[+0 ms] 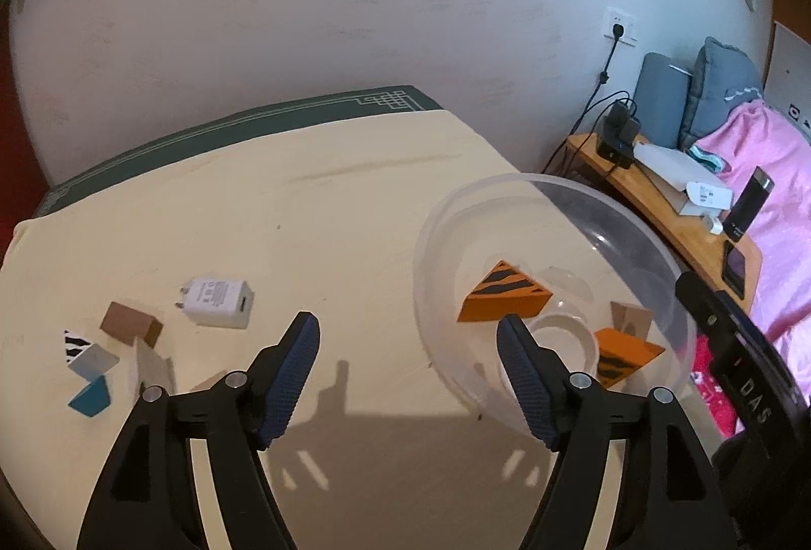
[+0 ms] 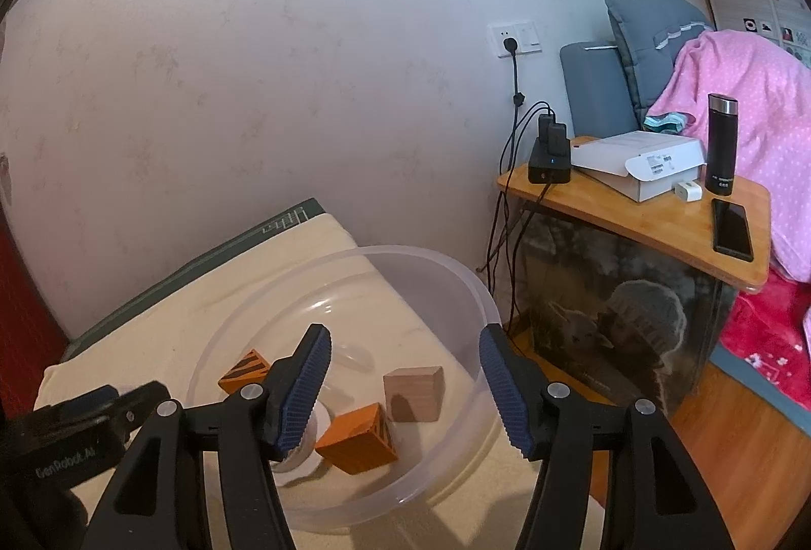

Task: Organize rigid objects
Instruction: 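Move both grippers back over the remaining blocks on the sheet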

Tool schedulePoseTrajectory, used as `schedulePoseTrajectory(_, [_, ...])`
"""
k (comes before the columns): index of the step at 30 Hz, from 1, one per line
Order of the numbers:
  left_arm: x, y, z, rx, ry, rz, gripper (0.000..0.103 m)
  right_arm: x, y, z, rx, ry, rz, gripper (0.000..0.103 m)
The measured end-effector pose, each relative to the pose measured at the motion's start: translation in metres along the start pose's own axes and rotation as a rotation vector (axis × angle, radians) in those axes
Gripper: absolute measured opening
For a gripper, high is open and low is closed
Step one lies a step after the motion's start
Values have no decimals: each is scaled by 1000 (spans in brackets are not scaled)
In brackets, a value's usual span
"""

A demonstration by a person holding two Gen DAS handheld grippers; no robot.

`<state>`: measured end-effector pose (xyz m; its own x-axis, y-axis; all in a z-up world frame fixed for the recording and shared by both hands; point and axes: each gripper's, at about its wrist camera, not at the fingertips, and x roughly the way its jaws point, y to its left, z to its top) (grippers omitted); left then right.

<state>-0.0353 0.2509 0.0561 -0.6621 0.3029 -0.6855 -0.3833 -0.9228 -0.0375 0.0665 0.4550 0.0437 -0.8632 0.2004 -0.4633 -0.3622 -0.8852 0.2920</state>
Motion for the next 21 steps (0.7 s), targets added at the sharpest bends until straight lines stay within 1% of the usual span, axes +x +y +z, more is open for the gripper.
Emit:
schedulePoseTrajectory(2, [-1, 4, -2, -5, 1, 6, 74, -1, 0, 0, 1, -10, 6, 74])
schedulePoseTrajectory(5, [-4, 10, -6, -20, 1, 23, 74, -3, 1, -1, -2, -26, 15, 77])
schedulePoseTrajectory(12, [-11, 29, -13, -51, -2, 62, 75, -2, 5, -3, -24, -25, 14, 80])
schedulePoseTrajectory(14, [-14, 35, -16, -62, -3, 69, 75, -2, 5, -3, -25, -25, 12, 83])
schedulePoseTrajectory(17, [-17, 48, -22, -86, -2, 83, 75, -2, 5, -3, -29, -25, 6, 86])
schedulePoseTrajectory(21, [-21, 65, -28, -126, 0, 109, 75, -2, 6, -3, -33, -21, 0, 88])
